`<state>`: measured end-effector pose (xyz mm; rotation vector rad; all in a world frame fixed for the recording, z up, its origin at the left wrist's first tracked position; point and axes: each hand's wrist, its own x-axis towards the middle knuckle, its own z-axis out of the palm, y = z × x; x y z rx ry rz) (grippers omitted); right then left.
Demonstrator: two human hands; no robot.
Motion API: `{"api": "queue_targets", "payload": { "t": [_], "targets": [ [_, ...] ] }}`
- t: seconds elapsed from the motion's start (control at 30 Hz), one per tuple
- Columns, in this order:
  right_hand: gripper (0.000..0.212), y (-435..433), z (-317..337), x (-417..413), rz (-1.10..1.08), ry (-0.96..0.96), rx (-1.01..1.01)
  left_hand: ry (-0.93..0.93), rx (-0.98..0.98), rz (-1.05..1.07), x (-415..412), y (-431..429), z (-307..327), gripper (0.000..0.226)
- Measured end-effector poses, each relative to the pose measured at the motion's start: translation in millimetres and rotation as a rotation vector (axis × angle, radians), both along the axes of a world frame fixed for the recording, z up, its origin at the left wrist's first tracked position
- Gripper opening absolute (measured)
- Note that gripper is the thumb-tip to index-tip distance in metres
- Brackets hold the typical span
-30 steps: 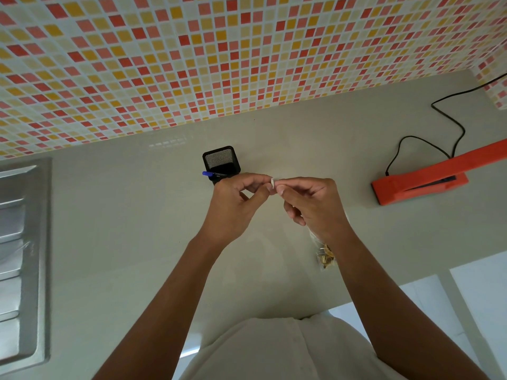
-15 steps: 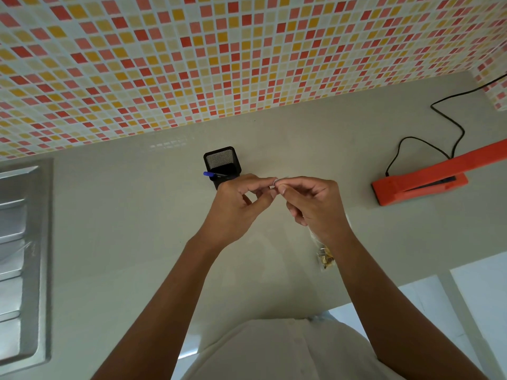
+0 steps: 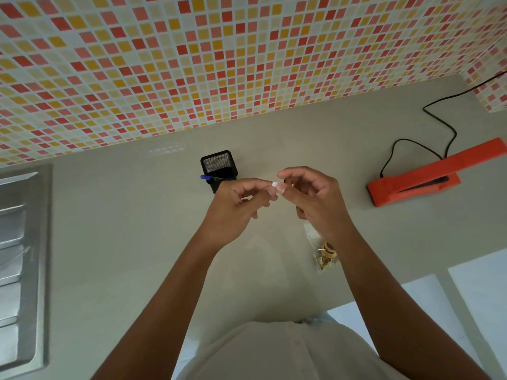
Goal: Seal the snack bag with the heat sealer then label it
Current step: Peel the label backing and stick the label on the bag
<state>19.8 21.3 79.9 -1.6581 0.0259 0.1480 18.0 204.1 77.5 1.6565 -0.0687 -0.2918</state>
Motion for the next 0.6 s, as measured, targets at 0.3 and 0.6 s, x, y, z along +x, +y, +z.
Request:
{"api": "queue_targets", "payload": {
  "t": [0.3, 0.6],
  "targets": [
    [0.024, -24.3, 16.7, -10.0, 0.109, 0.107, 0.147, 0.037, -0.161, -0.044, -18.9, -13.3, 28.3, 0.016],
    [0.013, -48.9, 43.2, -21.7, 0.242, 0.096, 0.270, 0.120, -0.318, -0.090, -37.4, -40.4, 56.1, 0.016]
  ]
}}
